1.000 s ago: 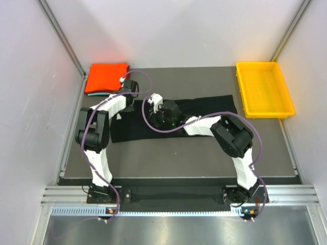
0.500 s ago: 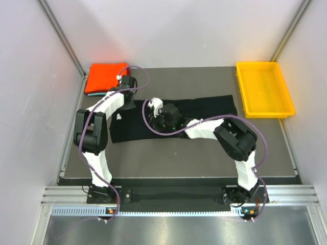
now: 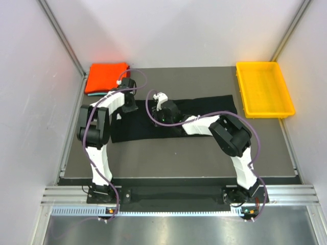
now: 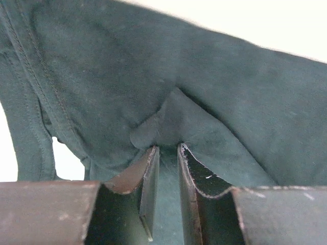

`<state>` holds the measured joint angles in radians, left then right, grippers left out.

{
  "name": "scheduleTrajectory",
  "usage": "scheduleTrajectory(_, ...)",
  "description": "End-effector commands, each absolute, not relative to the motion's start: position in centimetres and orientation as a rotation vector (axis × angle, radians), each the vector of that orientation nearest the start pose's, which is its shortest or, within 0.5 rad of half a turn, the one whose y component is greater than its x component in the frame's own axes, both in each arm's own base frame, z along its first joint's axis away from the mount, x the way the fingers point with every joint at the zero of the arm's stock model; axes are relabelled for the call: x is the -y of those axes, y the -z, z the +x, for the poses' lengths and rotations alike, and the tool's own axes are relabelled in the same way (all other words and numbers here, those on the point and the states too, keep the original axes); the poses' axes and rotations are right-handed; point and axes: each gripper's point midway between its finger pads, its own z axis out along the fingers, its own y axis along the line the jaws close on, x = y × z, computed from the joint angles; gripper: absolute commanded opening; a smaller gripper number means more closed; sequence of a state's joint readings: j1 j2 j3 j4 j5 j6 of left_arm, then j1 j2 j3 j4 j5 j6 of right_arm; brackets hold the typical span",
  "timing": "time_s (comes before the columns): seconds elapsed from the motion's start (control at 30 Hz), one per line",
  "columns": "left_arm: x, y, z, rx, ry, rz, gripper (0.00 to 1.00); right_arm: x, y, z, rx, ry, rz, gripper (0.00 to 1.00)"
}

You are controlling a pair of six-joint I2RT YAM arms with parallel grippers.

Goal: Fold and stack the t-shirts
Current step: Fold the tshirt

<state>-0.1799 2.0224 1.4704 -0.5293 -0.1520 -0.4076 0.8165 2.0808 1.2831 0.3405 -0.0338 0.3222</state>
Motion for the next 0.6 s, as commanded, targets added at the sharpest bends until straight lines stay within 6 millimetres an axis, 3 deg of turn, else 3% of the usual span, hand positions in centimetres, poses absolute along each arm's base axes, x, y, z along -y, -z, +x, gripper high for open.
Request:
scheduleTrajectory(0.0, 6.3, -3.9, 46.5, -2.585, 0.016, -0.427, 0.26, -42.6, -6.0, 38.8, -2.069, -0.717, -0.476, 0.19)
scheduleTrajectory(0.1, 5.5, -5.2, 46.8, -2.57, -0.004, -0.434, 0.27, -41.3, -5.1, 39.3, -2.102, -0.653, -0.427, 0.17)
scheduleTrajectory(0.23, 4.6, -9.5, 47.0, -2.506, -0.036, -0.423, 0.29, -40.4, -5.4, 39.8, -2.113, -0.628, -0.378, 0.17)
scheduleTrajectory(0.33, 3.0, -10.8, 44.8, -2.547, -0.146, -0.448, 0.3, -40.7, -6.9, 39.7, -2.091, -0.653, -0.385, 0.17)
scheduleTrajectory(0.43, 1.1, -10.4, 42.1, -2.585, -0.217, -0.502, 0.31, -41.5, -9.1, 39.4, -2.055, -0.71, -0.422, 0.22)
scheduleTrajectory(0.5, 0.3, -8.7, 40.1, -2.628, -0.195, -0.568, 0.3, -42.1, -10.3, 39.2, -2.026, -0.74, -0.467, 0.25)
scheduleTrajectory(0.53, -1.0, -8.8, 39.9, -2.61, -0.176, -0.632, 0.28, -42.5, -10.9, 39.0, -2.013, -0.77, -0.5, 0.28)
scheduleTrajectory(0.57, -1.0, -8.4, 39.5, -2.628, -0.109, -0.662, 0.26, -42.8, -11.1, 38.9, -1.999, -0.777, -0.538, 0.3)
